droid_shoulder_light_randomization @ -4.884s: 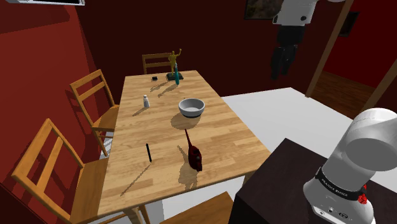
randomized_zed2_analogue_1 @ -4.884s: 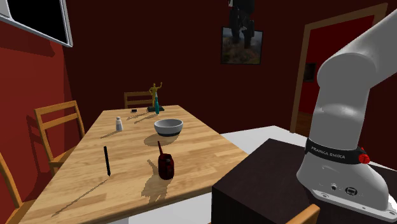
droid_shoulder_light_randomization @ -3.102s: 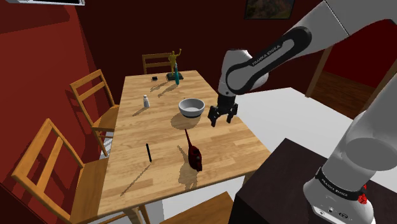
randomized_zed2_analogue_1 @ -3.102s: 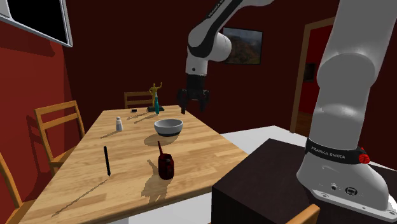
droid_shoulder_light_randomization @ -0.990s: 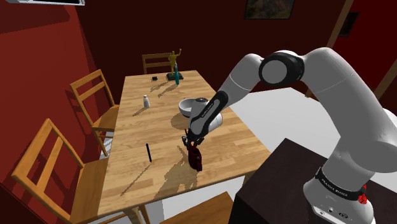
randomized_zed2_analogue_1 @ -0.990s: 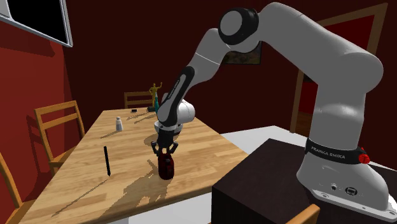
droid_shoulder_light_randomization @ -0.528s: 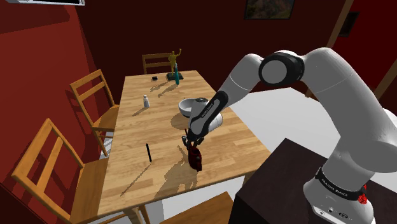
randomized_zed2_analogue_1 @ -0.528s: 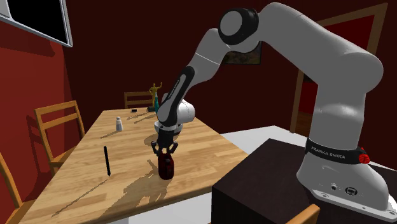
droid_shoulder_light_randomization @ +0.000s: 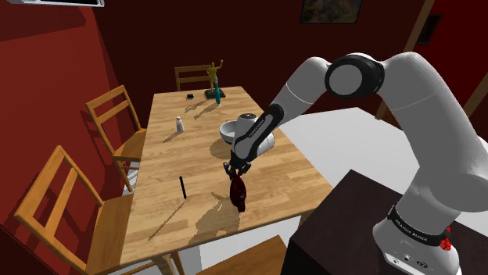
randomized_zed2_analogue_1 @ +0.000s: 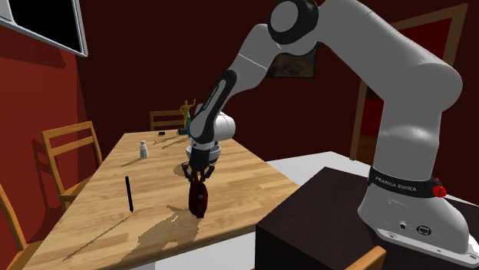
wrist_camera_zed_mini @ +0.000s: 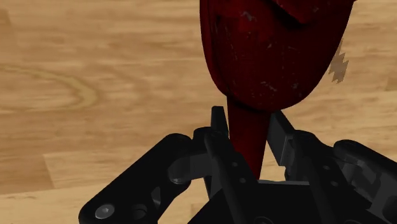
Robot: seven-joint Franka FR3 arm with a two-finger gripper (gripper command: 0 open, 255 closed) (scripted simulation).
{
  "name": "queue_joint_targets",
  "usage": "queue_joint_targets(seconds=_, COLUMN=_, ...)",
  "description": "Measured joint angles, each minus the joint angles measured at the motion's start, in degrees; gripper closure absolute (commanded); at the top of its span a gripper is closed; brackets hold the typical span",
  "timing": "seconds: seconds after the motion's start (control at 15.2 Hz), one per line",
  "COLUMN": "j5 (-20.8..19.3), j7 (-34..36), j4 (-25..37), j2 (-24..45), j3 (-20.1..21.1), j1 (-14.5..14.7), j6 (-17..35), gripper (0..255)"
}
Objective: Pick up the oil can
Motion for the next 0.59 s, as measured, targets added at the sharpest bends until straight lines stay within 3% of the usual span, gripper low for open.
queue_joint_targets(seconds=0.59, j5=0.2, j7=0.5, j4=-2.3, j2=-5.8, j3=0.2, j1=-0.2, j6=-3.5, gripper=255)
